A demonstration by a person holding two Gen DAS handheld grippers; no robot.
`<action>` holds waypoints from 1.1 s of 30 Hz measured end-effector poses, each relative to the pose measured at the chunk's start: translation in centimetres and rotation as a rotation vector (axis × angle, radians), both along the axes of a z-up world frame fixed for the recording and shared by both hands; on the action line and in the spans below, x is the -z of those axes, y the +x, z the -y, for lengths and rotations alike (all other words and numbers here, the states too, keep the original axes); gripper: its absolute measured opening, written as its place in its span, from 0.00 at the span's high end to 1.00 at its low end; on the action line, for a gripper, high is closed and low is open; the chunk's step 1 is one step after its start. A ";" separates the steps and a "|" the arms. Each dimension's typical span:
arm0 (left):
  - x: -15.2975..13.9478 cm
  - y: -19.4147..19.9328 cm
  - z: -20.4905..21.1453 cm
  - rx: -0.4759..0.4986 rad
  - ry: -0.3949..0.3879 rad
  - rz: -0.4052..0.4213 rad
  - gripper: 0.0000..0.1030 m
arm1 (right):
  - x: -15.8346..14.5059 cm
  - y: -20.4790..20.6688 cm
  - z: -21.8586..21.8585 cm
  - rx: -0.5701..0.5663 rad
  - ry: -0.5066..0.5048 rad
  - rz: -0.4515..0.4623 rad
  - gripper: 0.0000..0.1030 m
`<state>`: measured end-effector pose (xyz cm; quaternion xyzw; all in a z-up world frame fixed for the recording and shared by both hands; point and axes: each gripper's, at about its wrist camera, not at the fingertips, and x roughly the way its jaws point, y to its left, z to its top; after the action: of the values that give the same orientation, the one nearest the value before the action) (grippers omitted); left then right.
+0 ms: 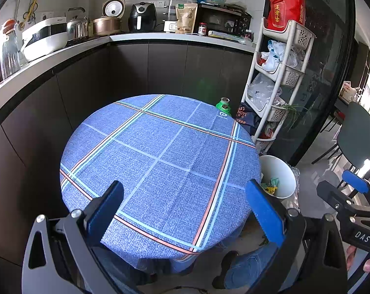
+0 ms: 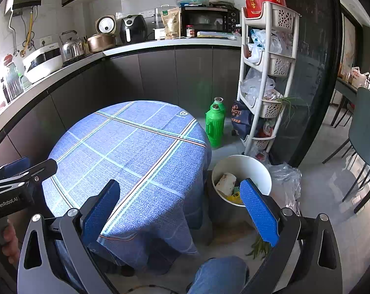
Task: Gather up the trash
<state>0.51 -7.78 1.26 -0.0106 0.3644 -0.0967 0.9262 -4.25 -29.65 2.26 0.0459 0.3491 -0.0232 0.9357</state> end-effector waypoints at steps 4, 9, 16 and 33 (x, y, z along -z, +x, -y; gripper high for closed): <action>0.0 0.1 0.0 -0.001 0.001 0.000 0.04 | 0.0 0.0 0.0 0.000 0.000 0.000 0.08; 0.0 0.1 0.0 -0.001 0.000 0.000 0.04 | 0.0 0.0 -0.1 0.000 -0.001 0.000 0.08; 0.0 0.0 0.1 -0.001 0.000 -0.001 0.04 | -0.1 0.0 -0.1 -0.001 0.000 0.000 0.08; 0.2 -0.1 0.1 0.002 0.001 0.000 0.04 | 0.0 0.0 -0.1 -0.002 -0.001 -0.002 0.08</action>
<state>0.38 -7.92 1.10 -0.0096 0.3644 -0.0974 0.9261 -4.21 -29.56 2.25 0.0452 0.3503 -0.0224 0.9353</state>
